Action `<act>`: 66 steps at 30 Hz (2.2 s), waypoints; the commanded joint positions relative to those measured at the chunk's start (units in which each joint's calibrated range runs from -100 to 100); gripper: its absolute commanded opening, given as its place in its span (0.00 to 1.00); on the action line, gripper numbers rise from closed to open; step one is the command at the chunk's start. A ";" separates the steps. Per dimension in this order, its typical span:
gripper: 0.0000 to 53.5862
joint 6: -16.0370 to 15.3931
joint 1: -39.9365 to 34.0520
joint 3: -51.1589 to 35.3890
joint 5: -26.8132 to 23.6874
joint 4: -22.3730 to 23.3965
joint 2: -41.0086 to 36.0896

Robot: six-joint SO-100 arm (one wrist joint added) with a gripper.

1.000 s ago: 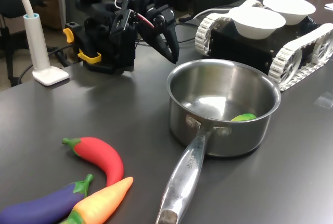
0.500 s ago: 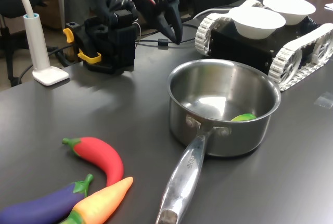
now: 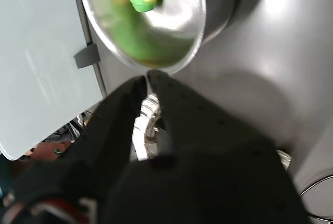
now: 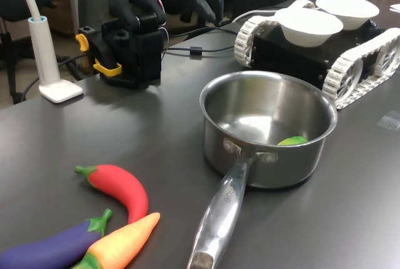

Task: Pick up the chilli and place them in the pan

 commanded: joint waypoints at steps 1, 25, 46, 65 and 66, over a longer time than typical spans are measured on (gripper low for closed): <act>0.00 0.20 4.99 -11.27 1.66 0.51 3.80; 0.01 -9.05 34.01 -37.62 5.47 0.42 30.03; 0.02 -14.93 49.03 -48.53 8.45 0.42 45.64; 0.20 -17.62 57.63 -47.07 16.70 -1.45 52.89; 0.21 -17.62 57.97 -46.89 17.63 -1.62 53.40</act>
